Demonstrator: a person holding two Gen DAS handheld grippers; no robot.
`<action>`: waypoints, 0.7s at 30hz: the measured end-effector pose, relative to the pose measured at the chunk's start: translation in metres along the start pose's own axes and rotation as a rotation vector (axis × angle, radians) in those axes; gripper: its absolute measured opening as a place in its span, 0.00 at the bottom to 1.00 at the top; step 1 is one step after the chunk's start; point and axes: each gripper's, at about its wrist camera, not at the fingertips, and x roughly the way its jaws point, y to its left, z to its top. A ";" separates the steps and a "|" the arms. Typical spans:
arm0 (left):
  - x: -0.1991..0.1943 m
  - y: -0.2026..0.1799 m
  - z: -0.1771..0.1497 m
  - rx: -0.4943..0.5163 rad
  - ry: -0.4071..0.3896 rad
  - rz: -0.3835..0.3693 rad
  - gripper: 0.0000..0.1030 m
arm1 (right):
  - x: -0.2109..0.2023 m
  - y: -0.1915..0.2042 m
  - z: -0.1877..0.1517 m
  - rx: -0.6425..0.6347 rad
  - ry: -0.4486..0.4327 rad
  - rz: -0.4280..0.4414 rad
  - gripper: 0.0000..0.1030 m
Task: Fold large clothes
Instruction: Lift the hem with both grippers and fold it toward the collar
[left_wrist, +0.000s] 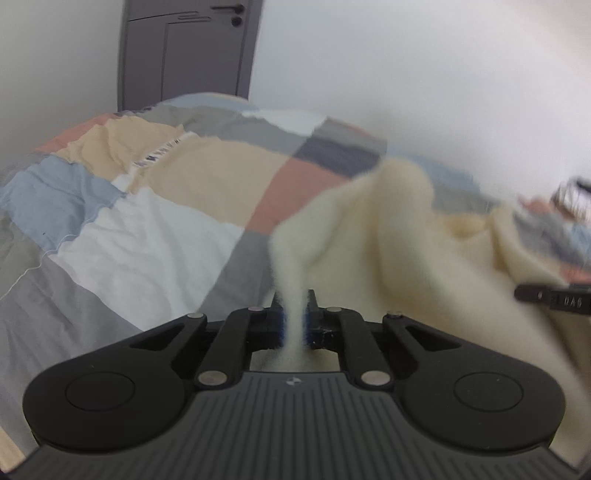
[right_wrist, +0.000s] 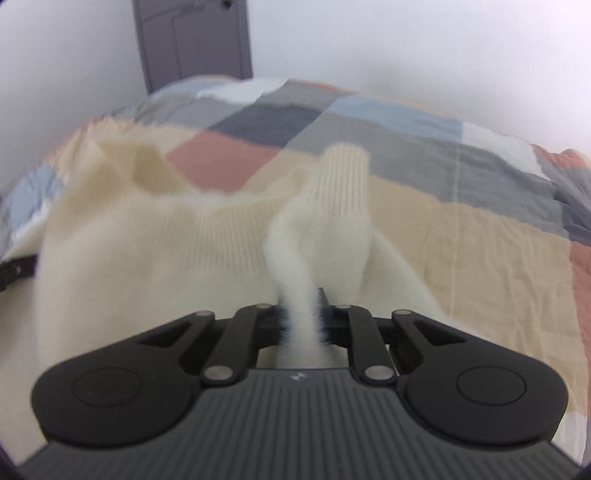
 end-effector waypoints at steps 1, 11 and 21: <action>-0.006 0.003 0.002 -0.028 -0.018 -0.012 0.10 | -0.005 -0.005 0.002 0.019 -0.020 -0.004 0.12; -0.023 0.022 0.003 -0.154 -0.028 -0.024 0.10 | -0.035 -0.068 0.007 0.244 -0.120 -0.123 0.12; 0.000 0.023 -0.009 -0.139 0.042 -0.004 0.10 | 0.009 -0.079 -0.010 0.281 0.011 -0.152 0.14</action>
